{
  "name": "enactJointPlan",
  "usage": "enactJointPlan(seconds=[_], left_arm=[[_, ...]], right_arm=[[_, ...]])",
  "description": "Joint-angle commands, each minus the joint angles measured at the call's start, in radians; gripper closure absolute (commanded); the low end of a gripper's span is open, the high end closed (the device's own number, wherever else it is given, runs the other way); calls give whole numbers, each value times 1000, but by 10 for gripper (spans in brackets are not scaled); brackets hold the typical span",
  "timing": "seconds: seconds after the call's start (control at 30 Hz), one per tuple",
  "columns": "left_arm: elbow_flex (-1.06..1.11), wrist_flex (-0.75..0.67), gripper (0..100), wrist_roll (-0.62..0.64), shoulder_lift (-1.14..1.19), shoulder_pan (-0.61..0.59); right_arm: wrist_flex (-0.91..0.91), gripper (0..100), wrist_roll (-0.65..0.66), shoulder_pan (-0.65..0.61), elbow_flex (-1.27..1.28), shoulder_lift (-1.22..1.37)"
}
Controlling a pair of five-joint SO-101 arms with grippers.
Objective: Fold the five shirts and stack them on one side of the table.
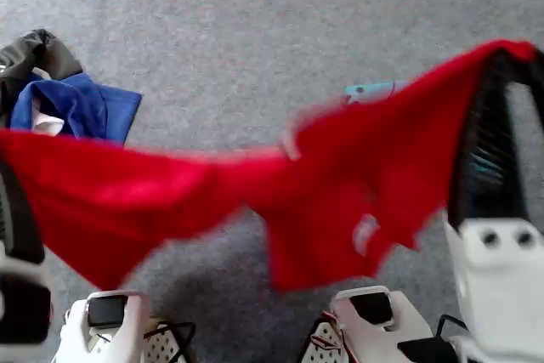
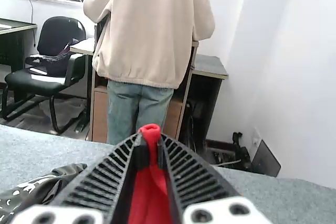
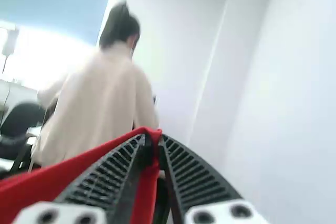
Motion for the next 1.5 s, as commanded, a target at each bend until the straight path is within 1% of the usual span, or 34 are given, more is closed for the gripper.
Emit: enactJointPlan(seconds=[0.0, 0.1, 0.2, 0.37, 0.57, 0.7, 0.9, 1.07, 1.33, 1.47], left_arm=[[25, -2, 970, -9, -51, -1], [35, -2, 970, -9, -54, -1], [108, -2, 970, -9, -63, -1], [225, -2, 970, -9, -64, 2], [354, -2, 970, -9, -64, 2], [358, -2, 970, -9, -75, 1], [352, -2, 970, -9, -230, 1], [354, -2, 970, -11, -302, -1], [354, -2, 970, -11, -331, -1], [437, -5, 970, -11, -324, 1]], right_arm=[[-118, 985, 3, 0, -27, -4], [-198, 985, 5, 0, -13, -1], [-241, 985, 5, 0, 77, -1], [-241, 985, 3, -2, 223, -7], [-238, 985, 3, -2, 229, -5], [-236, 985, -2, -5, 223, -16], [-222, 985, -2, -6, 226, -53], [-222, 985, -2, -6, 226, -73], [-222, 985, -2, -6, 234, -97], [-210, 985, 2, -6, 272, -71]])
